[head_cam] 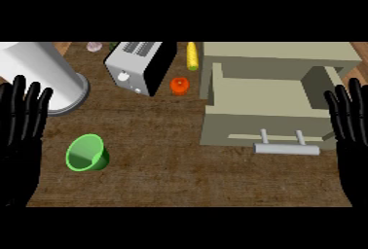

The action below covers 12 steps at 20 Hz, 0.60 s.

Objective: Pick up the cup, place it into the drawer and close the drawer

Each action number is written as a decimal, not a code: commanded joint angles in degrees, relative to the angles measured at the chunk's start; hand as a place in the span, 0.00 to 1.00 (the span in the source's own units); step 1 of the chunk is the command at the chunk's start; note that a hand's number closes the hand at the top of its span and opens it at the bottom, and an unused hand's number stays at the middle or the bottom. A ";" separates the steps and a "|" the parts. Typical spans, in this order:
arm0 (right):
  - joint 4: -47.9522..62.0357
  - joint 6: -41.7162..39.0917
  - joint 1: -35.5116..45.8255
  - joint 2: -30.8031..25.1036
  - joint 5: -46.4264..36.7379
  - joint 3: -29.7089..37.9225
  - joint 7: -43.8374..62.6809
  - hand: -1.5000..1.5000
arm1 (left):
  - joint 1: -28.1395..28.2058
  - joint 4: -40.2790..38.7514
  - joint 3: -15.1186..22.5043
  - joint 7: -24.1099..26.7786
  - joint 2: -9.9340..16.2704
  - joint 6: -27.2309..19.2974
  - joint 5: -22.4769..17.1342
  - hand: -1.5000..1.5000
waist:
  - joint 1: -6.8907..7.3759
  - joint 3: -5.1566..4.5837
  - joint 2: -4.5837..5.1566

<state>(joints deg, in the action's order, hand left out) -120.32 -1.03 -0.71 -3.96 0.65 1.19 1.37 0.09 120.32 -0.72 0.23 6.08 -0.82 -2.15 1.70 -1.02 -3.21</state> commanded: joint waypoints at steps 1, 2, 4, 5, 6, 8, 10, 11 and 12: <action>-1.64 -1.51 0.03 -1.35 0.04 0.31 -1.56 0.00 | -1.10 1.45 -3.16 -0.07 2.49 3.59 -5.31 0.00 | -1.60 1.01 3.08; -1.04 -0.71 3.09 -1.00 -0.17 -0.13 -0.23 0.00 | -0.45 0.51 -4.26 1.86 4.81 8.98 -10.80 0.00 | -1.30 0.95 3.13; -1.63 -0.66 1.73 -0.83 0.62 0.97 -1.57 0.00 | 0.59 -1.80 -6.53 3.94 9.17 17.73 -19.12 0.00 | -1.44 0.87 3.15; -1.50 -0.62 2.25 -1.16 0.04 0.69 -0.70 0.00 | 4.20 -1.16 -6.35 5.71 11.38 23.07 -21.99 0.00 | -0.55 0.76 3.04; -2.45 -1.19 1.51 -1.41 1.13 1.30 -1.23 0.00 | 3.18 -1.19 -6.00 4.69 12.80 25.70 -24.50 0.00 | -1.20 0.85 2.99; 2.29 -5.25 0.80 -2.98 1.83 -2.76 3.41 0.00 | 5.84 -7.80 -4.26 -3.78 9.85 22.89 -29.86 0.00 | -0.98 0.89 3.63; 3.13 -6.64 2.09 -4.52 3.86 -0.61 3.57 0.00 | 4.95 -12.15 -10.53 -3.19 13.74 26.95 -37.11 0.00 | -1.26 0.94 3.44; 1.57 -6.31 2.81 -4.56 4.10 -0.78 5.61 0.00 | 3.79 -15.84 -12.75 -2.60 16.23 30.17 -39.54 0.00 | -1.60 0.92 3.39; 4.32 -5.30 3.28 -3.18 2.48 -1.79 4.28 0.00 | 5.01 -15.29 -12.87 -4.49 17.09 31.08 -41.48 0.00 | -1.26 0.98 3.32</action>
<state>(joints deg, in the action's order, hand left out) -118.64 -5.62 1.13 -6.97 2.94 0.02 4.36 4.51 110.37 -9.72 -1.66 18.80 24.08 -34.23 0.57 -0.16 -0.02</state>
